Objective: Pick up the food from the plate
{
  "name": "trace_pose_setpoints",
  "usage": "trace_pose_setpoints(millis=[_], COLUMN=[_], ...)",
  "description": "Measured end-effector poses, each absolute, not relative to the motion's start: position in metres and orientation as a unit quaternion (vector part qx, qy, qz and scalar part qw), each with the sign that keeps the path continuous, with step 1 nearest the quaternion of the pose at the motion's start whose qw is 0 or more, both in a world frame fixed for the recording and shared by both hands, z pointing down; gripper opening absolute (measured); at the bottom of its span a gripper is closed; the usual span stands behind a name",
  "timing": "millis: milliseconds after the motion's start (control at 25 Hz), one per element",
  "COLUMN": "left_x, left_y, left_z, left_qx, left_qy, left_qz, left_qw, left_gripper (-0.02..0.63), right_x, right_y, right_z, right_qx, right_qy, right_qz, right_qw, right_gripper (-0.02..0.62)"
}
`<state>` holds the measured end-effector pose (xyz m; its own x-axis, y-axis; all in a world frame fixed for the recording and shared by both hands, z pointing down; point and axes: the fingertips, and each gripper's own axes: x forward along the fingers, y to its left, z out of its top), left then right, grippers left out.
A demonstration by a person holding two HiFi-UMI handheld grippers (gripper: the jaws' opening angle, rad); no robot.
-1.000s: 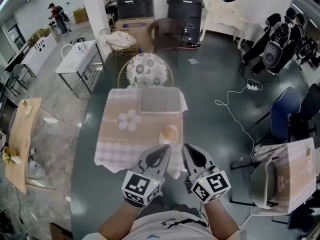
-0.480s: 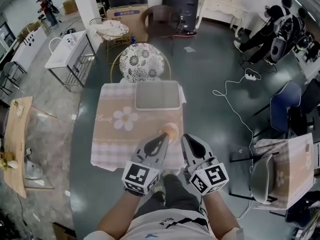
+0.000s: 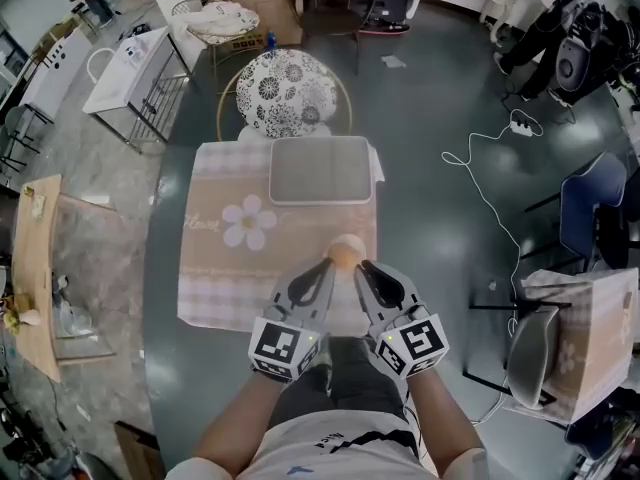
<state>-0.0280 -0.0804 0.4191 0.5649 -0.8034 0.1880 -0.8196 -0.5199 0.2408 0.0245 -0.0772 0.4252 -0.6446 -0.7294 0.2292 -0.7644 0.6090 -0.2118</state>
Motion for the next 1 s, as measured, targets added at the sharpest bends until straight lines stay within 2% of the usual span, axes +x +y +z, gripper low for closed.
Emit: trace_pose_setpoints(millis=[120,240,560,1000], left_x=[-0.024,-0.022,-0.015,-0.014], left_y=[-0.087,-0.095,-0.116,-0.127], left_z=[0.443,0.467,0.527,0.582], left_qx=[0.870,0.869,0.866,0.861], left_qy=[-0.464,-0.461,-0.459,-0.460], left_qz=[0.036,0.041,0.051,0.058], left_qw=[0.164,0.175,0.195,0.209], left_gripper=[0.006,0.006,0.006,0.006], right_x=[0.025,0.021,0.025,0.023], right_y=[-0.084,-0.090,-0.102,-0.095], right_z=[0.458,0.488,0.562,0.657], right_qx=[0.410,0.398,0.380,0.322], right_qy=[-0.895,-0.897,-0.896,-0.896], right_qz=[0.156,0.157,0.159,0.171], right_qw=[0.086,0.113,0.165,0.251], right_gripper=[0.024,0.079,0.131,0.255])
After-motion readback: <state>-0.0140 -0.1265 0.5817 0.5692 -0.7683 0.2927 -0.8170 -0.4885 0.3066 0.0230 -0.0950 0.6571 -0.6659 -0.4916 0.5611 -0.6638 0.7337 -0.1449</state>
